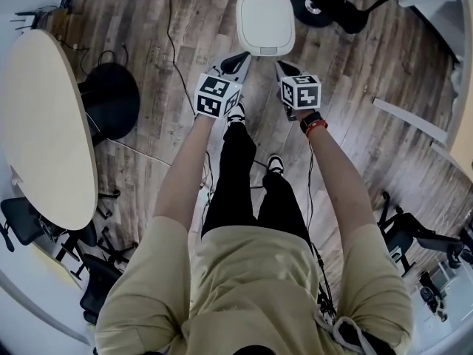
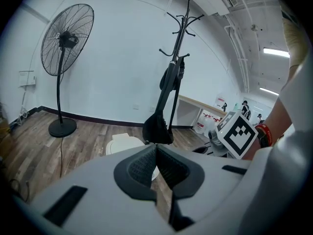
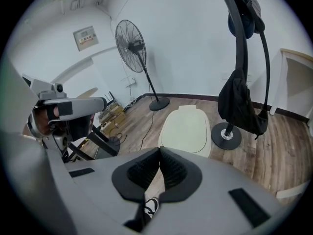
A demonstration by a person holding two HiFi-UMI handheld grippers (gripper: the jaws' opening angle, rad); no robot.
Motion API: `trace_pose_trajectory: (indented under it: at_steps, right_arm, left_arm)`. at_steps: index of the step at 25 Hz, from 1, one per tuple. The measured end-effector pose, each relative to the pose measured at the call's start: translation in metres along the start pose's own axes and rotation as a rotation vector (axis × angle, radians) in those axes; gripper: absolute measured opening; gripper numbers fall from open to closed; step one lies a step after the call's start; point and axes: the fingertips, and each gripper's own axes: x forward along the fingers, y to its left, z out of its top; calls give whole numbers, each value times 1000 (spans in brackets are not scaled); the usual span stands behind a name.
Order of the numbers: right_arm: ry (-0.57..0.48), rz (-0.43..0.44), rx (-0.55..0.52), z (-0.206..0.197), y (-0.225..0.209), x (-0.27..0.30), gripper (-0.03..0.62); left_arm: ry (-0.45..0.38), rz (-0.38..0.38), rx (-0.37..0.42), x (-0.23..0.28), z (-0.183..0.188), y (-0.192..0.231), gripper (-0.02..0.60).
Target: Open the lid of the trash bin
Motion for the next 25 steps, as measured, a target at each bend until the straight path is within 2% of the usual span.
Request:
trace_pose_trajectory:
  at_steps: [15,25]
  right_arm:
    - [49,6,4,-44,-38,83,2]
    - [48,7,59,-46,-59,108,2]
  left_arm:
    - [23,-27,-13,63,-65,32,23]
    - [12,-25,-15,74,-74,51,23]
